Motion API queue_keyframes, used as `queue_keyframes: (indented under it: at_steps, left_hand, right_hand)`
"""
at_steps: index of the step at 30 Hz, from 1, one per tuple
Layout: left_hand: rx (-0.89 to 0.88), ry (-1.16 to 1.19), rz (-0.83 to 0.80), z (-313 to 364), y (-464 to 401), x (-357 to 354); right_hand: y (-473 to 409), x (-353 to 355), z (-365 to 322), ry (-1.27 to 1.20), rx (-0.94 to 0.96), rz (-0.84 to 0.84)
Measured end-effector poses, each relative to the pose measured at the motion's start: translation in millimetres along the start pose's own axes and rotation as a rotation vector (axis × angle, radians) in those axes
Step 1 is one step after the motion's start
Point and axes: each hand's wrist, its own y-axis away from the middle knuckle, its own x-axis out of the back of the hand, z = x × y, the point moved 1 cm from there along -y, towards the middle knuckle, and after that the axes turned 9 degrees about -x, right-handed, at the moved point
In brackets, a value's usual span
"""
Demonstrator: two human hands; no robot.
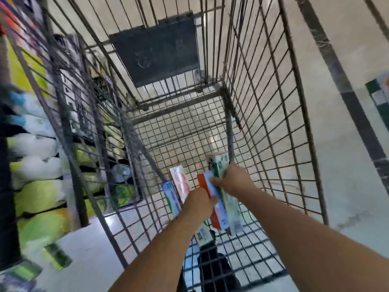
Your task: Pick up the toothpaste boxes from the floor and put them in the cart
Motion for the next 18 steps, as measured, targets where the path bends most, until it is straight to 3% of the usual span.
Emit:
queue_keyframes:
  at_steps: [7,13,18]
  left_hand:
    - [0.099,-0.137,0.092,-6.4,-6.9,5.5]
    - [0.169,-0.04,0.099,-6.9,4.2,9.2]
    - [0.069,0.027,0.058,6.5,35.2,19.5]
  right_hand:
    - [-3.2,-30.8,12.8,0.033,-0.037,-0.091]
    - [12.8,-32.2,20.8,0.033,-0.041,-0.142]
    - [45.6,-27.0,11.8,0.129,-0.052,-0.219]
